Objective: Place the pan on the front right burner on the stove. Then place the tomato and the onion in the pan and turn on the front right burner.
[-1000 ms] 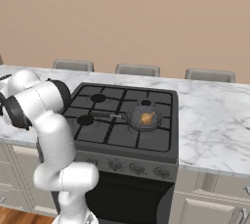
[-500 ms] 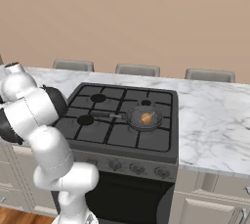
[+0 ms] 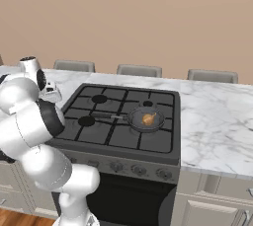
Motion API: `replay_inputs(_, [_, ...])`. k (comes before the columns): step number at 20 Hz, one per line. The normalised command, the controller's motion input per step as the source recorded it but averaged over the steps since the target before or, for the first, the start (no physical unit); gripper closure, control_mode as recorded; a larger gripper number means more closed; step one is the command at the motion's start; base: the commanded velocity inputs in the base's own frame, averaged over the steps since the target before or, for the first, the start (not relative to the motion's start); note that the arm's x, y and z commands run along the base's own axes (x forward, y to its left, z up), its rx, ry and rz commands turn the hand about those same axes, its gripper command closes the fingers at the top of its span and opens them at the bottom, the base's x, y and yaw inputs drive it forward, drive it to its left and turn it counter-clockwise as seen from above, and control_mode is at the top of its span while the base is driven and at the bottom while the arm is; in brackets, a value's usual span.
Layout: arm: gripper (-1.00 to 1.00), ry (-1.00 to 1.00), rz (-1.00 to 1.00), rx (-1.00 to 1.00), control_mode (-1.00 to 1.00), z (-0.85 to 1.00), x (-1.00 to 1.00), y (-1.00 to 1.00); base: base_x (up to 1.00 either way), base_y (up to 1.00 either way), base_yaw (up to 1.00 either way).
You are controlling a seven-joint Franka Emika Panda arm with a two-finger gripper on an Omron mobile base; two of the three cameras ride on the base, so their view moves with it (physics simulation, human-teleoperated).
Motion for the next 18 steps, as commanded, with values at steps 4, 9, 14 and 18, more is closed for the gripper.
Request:
replay_inputs(4, [1.00,0.00,-0.13,0.03,-1.00,0.13,0.00,-0.60,0.00,0.00,0.00])
replay_inputs(9, [1.00,0.00,-0.16,0.04,-1.00,0.09,0.10,-0.63,0.00,0.00,0.00])
replay_inputs(14, [1.00,0.00,-0.18,0.03,-1.00,0.04,0.20,-0.62,0.00,0.00,0.00])
replay_inputs(18, [1.00,0.00,-0.17,0.00,-1.00,0.06,0.23,-0.59,0.00,0.00,0.00])
